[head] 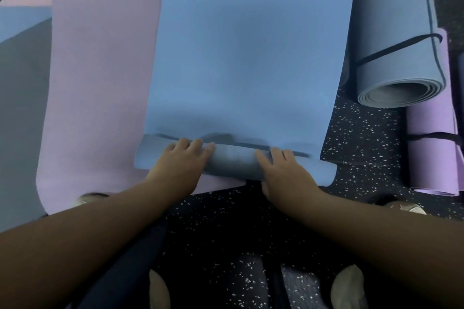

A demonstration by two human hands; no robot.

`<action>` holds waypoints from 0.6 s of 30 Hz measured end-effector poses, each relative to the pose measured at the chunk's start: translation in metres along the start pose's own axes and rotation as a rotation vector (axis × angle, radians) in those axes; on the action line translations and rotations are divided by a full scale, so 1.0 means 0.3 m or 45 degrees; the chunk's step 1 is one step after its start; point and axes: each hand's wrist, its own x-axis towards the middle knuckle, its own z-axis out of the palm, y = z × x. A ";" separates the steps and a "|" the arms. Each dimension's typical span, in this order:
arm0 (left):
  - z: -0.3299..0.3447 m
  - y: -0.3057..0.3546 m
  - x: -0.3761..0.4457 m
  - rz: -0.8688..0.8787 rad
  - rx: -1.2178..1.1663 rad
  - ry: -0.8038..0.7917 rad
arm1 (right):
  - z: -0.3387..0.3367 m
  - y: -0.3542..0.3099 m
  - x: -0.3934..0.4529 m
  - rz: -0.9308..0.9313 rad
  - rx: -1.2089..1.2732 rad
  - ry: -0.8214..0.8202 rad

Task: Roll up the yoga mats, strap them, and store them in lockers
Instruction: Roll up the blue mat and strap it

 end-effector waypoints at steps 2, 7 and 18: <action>0.000 0.010 -0.009 0.002 -0.031 -0.048 | 0.011 -0.007 -0.026 -0.007 0.077 -0.129; -0.018 0.040 -0.060 0.053 0.016 -0.169 | 0.012 0.003 -0.051 -0.042 0.252 -0.256; -0.019 0.081 -0.121 0.101 0.002 -0.293 | 0.035 0.005 -0.072 -0.103 0.341 -0.447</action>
